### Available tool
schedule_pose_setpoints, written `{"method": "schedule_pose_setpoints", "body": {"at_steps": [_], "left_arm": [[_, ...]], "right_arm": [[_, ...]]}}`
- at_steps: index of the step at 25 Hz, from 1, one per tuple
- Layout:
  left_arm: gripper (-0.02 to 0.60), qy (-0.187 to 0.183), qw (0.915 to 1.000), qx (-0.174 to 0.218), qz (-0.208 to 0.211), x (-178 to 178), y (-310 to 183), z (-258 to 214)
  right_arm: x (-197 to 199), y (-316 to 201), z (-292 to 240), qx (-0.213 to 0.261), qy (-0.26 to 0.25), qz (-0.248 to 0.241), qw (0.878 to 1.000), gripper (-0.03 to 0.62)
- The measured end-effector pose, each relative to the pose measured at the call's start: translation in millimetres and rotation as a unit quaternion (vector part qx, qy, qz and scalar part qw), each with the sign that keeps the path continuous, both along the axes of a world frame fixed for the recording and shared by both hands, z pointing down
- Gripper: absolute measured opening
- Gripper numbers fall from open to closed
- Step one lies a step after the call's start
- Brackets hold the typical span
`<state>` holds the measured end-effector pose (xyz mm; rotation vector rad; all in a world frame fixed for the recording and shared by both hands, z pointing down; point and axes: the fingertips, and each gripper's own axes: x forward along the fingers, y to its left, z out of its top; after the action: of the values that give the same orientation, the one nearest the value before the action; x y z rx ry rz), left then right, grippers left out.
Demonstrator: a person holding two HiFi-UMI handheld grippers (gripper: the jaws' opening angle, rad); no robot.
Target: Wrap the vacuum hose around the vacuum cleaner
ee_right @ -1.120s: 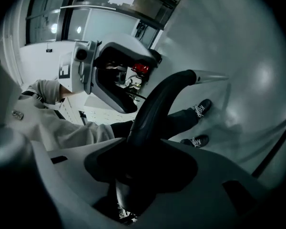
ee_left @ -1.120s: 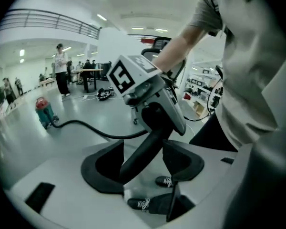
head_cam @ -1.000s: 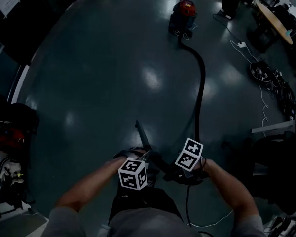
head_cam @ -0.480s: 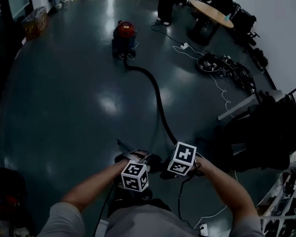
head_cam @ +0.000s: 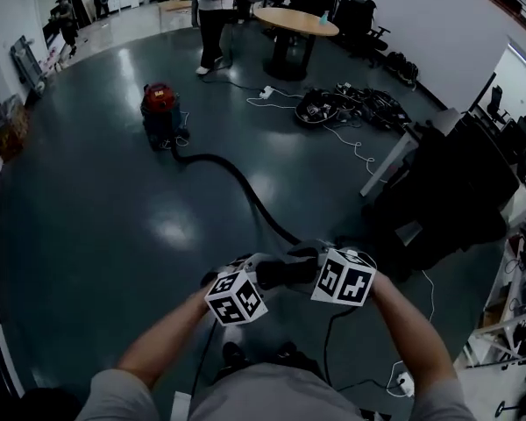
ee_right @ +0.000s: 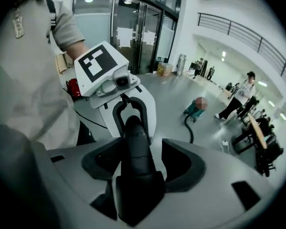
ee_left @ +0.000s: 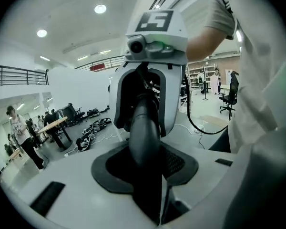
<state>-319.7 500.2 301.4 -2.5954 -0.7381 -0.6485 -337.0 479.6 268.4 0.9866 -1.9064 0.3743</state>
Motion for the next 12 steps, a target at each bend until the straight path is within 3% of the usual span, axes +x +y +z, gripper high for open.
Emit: {"method": "schedule_pose_setpoints", "body": {"at_steps": [6,12], "left_arm": [[0.152,-0.001,0.9993,0.012,-0.034,31.1,-27.9,-14.0],[0.152,-0.004,0.9940,0.008,-0.109,63.2,-72.3,-28.4]], "right_arm": [[42.7,-12.1,-58.3,0.122,0.041,0.029,0.991,0.250],[118.6,-1.3,-96.3,0.225,-0.019,0.125,0.966,0.249]]}}
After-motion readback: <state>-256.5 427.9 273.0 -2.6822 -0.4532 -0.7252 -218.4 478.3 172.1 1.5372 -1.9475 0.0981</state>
